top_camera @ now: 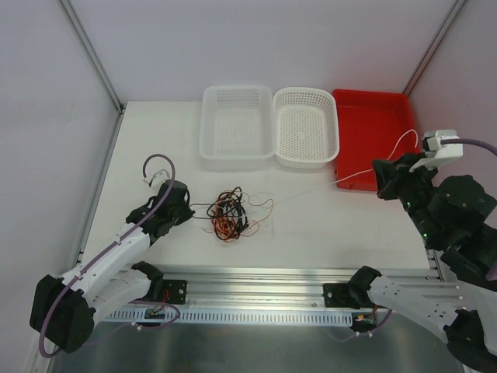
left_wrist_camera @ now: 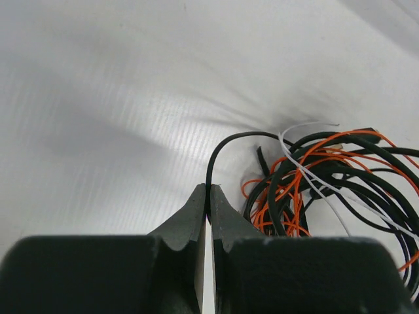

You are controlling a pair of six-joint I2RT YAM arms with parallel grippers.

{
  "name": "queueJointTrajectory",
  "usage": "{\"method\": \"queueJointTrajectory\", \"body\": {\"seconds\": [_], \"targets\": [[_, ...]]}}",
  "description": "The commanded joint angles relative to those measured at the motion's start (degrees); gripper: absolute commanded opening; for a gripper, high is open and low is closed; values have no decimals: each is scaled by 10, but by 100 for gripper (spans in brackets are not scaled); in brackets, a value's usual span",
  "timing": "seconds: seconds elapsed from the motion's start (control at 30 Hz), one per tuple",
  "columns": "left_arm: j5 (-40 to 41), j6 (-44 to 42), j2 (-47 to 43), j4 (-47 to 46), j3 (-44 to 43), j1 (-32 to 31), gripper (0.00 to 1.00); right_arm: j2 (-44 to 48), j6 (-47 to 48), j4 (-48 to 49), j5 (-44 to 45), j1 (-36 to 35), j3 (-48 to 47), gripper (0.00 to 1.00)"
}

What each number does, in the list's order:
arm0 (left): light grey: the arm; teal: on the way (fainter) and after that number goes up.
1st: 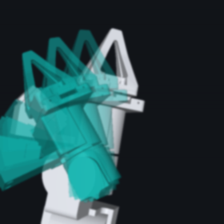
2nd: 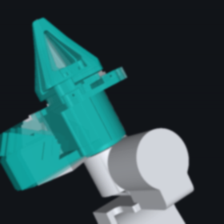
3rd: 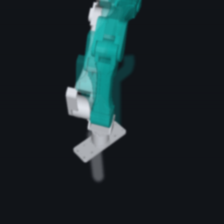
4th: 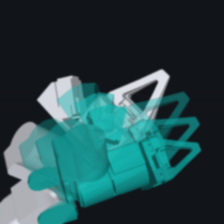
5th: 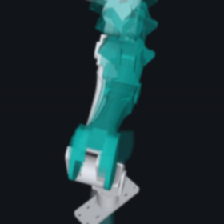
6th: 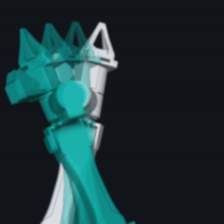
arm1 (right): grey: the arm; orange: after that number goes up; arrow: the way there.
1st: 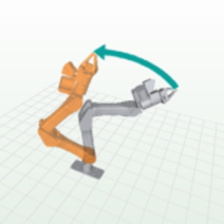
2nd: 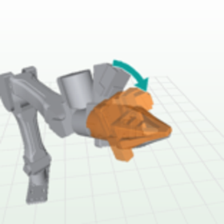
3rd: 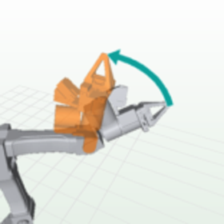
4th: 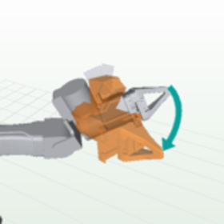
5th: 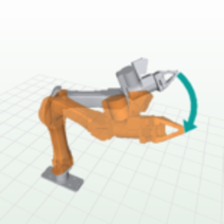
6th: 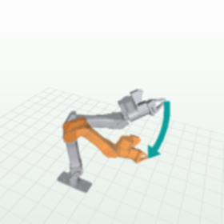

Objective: Untangle the cables

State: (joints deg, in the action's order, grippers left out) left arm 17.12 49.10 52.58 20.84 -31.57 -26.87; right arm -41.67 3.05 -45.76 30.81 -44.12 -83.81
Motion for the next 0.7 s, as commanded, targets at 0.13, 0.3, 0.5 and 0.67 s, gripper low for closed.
{"method": "queueJointTrajectory", "body": {"seconds": [0.13, 0.3, 0.5, 0.67], "targets": [[84, -16, 13, 74, -29, 38, 0, -1, 59, 42, 49, 3, -67, 1], [112, -41, 24, 84, -54, 65, 0, 5, 85, 97, 51, 3, -88, 1], [124, -64, 36, 95, -92, 76, 0, -19, 110, 91, 55, 3, -117, 1], [88, -95, 12, 95, -87, 76, 0, -21, 49, 37, 44, 3, -9, 1]]}}
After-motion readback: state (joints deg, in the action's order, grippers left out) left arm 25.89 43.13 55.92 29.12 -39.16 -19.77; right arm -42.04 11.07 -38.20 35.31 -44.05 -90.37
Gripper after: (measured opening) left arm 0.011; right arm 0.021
